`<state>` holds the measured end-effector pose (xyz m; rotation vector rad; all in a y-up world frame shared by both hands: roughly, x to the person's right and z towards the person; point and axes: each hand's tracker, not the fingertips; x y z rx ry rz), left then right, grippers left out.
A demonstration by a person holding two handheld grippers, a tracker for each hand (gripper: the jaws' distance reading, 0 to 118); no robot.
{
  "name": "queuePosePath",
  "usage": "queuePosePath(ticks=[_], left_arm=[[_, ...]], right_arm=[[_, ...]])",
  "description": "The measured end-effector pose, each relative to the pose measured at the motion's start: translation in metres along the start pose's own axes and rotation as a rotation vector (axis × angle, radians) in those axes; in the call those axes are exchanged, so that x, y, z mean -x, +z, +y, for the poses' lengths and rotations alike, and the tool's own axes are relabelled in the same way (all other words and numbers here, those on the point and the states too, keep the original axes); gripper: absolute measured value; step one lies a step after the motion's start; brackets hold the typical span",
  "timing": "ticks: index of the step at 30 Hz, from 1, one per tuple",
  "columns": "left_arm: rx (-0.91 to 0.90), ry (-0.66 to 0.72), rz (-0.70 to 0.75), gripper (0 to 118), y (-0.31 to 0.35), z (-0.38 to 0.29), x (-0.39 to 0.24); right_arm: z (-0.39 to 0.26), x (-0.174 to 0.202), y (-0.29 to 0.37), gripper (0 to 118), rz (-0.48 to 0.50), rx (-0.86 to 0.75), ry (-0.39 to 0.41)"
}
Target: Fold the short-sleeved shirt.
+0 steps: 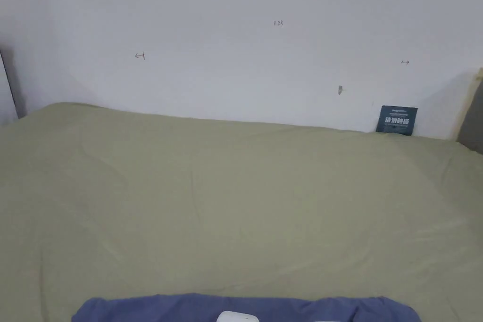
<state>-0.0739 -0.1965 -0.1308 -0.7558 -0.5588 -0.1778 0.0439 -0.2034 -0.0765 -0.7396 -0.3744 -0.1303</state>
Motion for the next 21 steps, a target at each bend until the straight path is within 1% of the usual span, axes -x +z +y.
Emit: queuePosePath(ticks=[2, 4, 8, 11, 12, 13, 14, 15, 16, 18, 19, 20, 21], left_arm=[[0.005, -0.001, 0.009, 0, -0.002, 0.002, 0.002], [0.011, 0.015, 0.017, 0, -0.004, 0.005, 0.006], [-0.003, 0.033, 0.035, 0, -0.003, 0.014, 0.018], [-0.008, 0.095, -0.011, 0, 0.003, 0.033, 0.048], [-0.052, 0.125, -0.001, 0, 0.012, 0.039, 0.066], [-0.123, 0.119, 0.061, 0, 0.022, 0.046, 0.086], [-0.15, 0.1, 0.093, 0, 0.028, 0.054, 0.107], [-0.15, 0.108, 0.084, 0, 0.032, 0.063, 0.135], [-0.144, 0.124, 0.059, 0, 0.035, 0.069, 0.163], [-0.104, 0.183, -0.093, 0, 0.028, 0.077, 0.229], [-0.059, 0.168, -0.159, 0, 0.021, 0.077, 0.257], [-0.02, 0.174, -0.132, 0, 0.013, 0.074, 0.275], [0.049, 0.159, 0.024, 0, 0.006, 0.07, 0.29]], right_arm=[[0.002, -0.001, 0.001, 2, -0.002, -0.01, -0.005], [0.007, 0.0, 0.005, 2, -0.02, -0.038, 0.016], [0.015, -0.006, 0.012, 2, -0.022, -0.059, -0.006], [0.026, -0.017, 0.02, 2, -0.008, -0.066, -0.013], [0.031, -0.023, 0.025, 2, 0.007, -0.071, -0.016], [0.037, -0.029, 0.03, 2, 0.023, -0.075, -0.001], [0.042, -0.035, 0.034, 2, 0.03, -0.083, 0.004], [0.048, -0.041, 0.041, 2, 0.035, -0.097, -0.001], [0.052, -0.048, 0.045, 2, 0.043, -0.118, -0.01], [0.061, -0.059, 0.053, 2, 0.033, -0.149, -0.033], [0.064, -0.064, 0.057, 2, 0.03, -0.161, -0.034], [0.066, -0.067, 0.059, 2, 0.018, -0.168, -0.033], [0.069, -0.069, 0.06, 3, 0.004, -0.167, -0.029]])
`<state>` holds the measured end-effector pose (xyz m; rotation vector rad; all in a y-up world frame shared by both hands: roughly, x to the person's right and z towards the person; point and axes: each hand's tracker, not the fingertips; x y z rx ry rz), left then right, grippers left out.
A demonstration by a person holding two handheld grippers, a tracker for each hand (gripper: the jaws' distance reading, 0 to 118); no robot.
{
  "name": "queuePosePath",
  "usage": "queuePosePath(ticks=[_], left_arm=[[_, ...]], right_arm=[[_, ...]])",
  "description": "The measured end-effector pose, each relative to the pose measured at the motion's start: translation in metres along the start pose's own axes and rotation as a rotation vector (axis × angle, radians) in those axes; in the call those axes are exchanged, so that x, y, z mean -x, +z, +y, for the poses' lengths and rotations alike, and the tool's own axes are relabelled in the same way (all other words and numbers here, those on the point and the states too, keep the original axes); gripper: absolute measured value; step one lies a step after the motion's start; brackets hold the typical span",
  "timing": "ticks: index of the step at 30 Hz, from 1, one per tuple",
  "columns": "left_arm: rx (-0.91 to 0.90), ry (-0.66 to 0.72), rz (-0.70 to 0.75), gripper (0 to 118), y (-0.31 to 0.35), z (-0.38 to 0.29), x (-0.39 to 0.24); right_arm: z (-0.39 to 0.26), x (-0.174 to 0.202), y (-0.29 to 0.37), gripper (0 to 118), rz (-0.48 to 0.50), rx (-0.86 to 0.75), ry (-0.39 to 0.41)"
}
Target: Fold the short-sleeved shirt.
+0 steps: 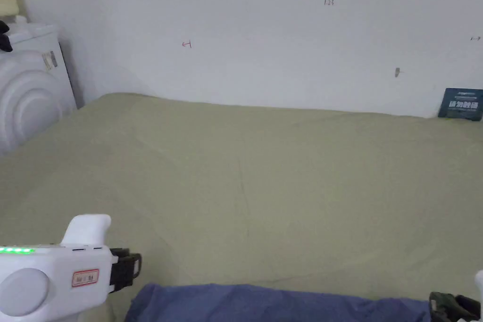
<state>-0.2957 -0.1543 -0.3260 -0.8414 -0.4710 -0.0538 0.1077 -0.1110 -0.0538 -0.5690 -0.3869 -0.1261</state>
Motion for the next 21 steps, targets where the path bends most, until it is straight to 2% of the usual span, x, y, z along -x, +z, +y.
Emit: queuePosePath(ticks=[1, 2, 4, 5, 6, 7, 8, 10, 14, 17, 19, 21], left_arm=[[0.065, -0.023, 0.145, 0, -0.01, -0.002, 0.008], [0.1, -0.023, 0.167, 6, -0.018, -0.006, 0.019], [0.119, 0.028, 0.042, 29, -0.029, -0.018, 0.039], [0.15, 0.08, -0.09, 64, -0.037, -0.024, 0.045], [0.18, 0.127, -0.178, 89, -0.048, -0.031, 0.051], [0.217, 0.136, -0.297, 106, -0.058, -0.038, 0.057], [0.224, 0.14, -0.381, 111, -0.067, -0.045, 0.06], [0.24, 0.147, -0.435, 111, -0.077, -0.056, 0.058], [0.307, 0.28, -0.501, 113, -0.12, -0.074, 0.067], [0.22, 0.384, -0.564, 116, -0.125, -0.081, 0.069], [0.156, 0.501, -0.67, 115, -0.121, -0.086, 0.075], [0.148, 0.613, -0.793, 95, -0.122, -0.09, 0.076]], right_arm=[[0.002, -0.002, -0.001, 3, -0.011, 0.009, 0.011], [0.003, -0.003, -0.002, 3, -0.023, 0.021, 0.018], [0.003, -0.006, -0.005, 3, -0.033, 0.041, 0.004], [0.002, -0.008, -0.007, 3, -0.023, 0.056, -0.004], [0.001, -0.01, -0.009, 3, -0.014, 0.076, -0.008], [0.0, -0.012, -0.011, 3, -0.006, 0.093, -0.014], [-0.002, -0.013, -0.012, 3, 0.0, 0.111, -0.012], [-0.003, -0.016, -0.013, 3, 0.0, 0.13, -0.022], [-0.005, -0.021, -0.016, 3, 0.012, 0.149, -0.052], [-0.005, -0.022, -0.019, 3, 0.016, 0.16, -0.059], [-0.005, -0.022, -0.021, 3, 0.027, 0.167, -0.065], [-0.006, -0.022, -0.025, 3, 0.038, 0.179, -0.078]])
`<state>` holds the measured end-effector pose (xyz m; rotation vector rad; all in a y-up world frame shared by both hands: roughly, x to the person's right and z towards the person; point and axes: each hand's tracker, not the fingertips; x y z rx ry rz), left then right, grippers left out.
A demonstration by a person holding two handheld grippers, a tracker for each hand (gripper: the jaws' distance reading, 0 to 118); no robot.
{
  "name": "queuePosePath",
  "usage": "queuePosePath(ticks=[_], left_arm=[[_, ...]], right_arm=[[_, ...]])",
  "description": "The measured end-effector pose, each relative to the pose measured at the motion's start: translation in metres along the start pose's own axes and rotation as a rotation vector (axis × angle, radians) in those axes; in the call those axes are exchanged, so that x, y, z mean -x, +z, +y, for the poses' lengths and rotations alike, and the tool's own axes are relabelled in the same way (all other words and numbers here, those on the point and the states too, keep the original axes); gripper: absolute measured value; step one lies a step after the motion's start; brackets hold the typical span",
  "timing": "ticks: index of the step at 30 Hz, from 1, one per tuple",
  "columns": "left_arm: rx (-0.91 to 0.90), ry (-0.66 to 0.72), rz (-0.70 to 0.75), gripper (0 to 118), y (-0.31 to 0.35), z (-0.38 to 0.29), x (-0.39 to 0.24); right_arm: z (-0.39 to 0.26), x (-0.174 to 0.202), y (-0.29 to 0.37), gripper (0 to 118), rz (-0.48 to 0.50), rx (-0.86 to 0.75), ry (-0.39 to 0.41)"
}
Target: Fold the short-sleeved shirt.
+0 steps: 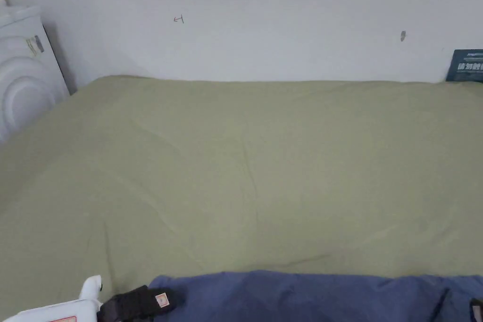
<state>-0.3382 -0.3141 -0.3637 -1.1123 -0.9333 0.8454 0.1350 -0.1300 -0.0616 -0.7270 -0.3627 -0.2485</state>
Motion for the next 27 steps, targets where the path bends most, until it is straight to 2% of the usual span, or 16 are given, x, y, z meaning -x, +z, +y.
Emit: queuePosePath(ticks=[2, 4, 7, 8, 12, 18, 23, 27], left_arm=[[0.0, -0.02, 0.053, 60, -0.007, -0.004, 0.004], [0.02, -0.028, 0.184, 41, -0.019, -0.007, 0.008], [-0.047, 0.076, 0.083, 15, -0.018, -0.01, 0.018], [-0.044, 0.09, 0.077, 15, -0.019, -0.012, 0.015], [-0.028, -0.002, 0.11, 13, -0.022, -0.011, -0.016], [-0.015, -0.187, -0.027, 13, -0.039, -0.006, -0.106], [0.032, -0.281, -0.116, 13, -0.095, -0.014, -0.176], [0.159, -0.355, -0.122, 13, -0.164, -0.045, -0.221]], right_arm=[[-0.001, 0.0, -0.003, 3, 0.016, 0.011, -0.011], [-0.002, 0.001, -0.003, 3, 0.033, 0.015, -0.017], [-0.004, 0.004, 0.0, 3, 0.054, 0.012, -0.019], [-0.005, 0.003, 0.001, 3, 0.06, 0.016, -0.022], [-0.01, -0.002, 0.006, 3, 0.053, 0.019, -0.025], [-0.012, -0.02, 0.019, 3, 0.03, -0.01, -0.069], [-0.016, -0.038, 0.031, 3, 0.008, -0.033, -0.114], [-0.023, -0.054, 0.042, 3, -0.012, -0.041, -0.156]])
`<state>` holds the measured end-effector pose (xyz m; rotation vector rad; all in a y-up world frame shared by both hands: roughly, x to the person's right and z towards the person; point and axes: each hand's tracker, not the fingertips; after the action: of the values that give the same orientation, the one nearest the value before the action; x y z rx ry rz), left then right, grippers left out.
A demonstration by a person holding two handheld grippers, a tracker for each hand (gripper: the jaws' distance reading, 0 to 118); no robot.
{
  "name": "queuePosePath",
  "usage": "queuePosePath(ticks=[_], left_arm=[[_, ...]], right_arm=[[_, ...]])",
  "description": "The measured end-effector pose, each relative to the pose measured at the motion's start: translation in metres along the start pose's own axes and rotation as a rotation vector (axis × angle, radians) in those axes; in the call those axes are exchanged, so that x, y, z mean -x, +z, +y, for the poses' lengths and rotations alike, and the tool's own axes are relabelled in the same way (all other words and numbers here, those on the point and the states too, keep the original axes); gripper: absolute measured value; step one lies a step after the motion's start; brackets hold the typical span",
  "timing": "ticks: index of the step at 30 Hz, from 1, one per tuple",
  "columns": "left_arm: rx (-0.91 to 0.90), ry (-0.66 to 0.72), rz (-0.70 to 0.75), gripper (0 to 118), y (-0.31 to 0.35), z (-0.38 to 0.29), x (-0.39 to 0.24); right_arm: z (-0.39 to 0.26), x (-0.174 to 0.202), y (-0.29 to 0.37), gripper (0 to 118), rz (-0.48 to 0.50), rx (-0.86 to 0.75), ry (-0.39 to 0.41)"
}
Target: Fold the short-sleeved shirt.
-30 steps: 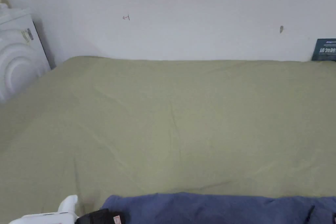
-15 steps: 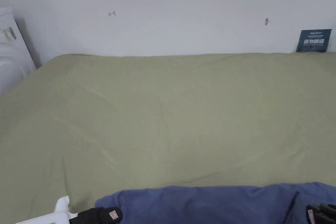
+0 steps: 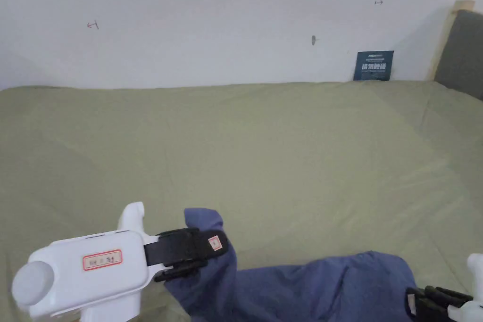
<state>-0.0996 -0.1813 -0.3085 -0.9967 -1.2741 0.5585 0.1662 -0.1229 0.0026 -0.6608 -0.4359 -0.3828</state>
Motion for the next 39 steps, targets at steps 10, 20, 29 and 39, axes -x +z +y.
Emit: queuePosePath(ticks=[10, 20, 29, 39], left_arm=[[0.19, 0.055, 0.169, 43, -0.091, -0.014, 0.009], [0.105, 0.077, 0.179, 0, -0.057, -0.02, 0.039], [0.112, 0.198, 0.263, 0, -0.07, -0.071, 0.092], [0.113, -0.024, 0.307, 0, -0.127, -0.119, 0.026]], right_arm=[[-0.01, -0.021, 0.006, 4, -0.025, 0.017, -0.025], [-0.021, -0.017, -0.006, 4, 0.024, 0.058, -0.022], [-0.021, -0.012, 0.01, 4, 0.059, 0.026, 0.005], [-0.021, -0.022, 0.016, 4, 0.027, 0.012, -0.01]])
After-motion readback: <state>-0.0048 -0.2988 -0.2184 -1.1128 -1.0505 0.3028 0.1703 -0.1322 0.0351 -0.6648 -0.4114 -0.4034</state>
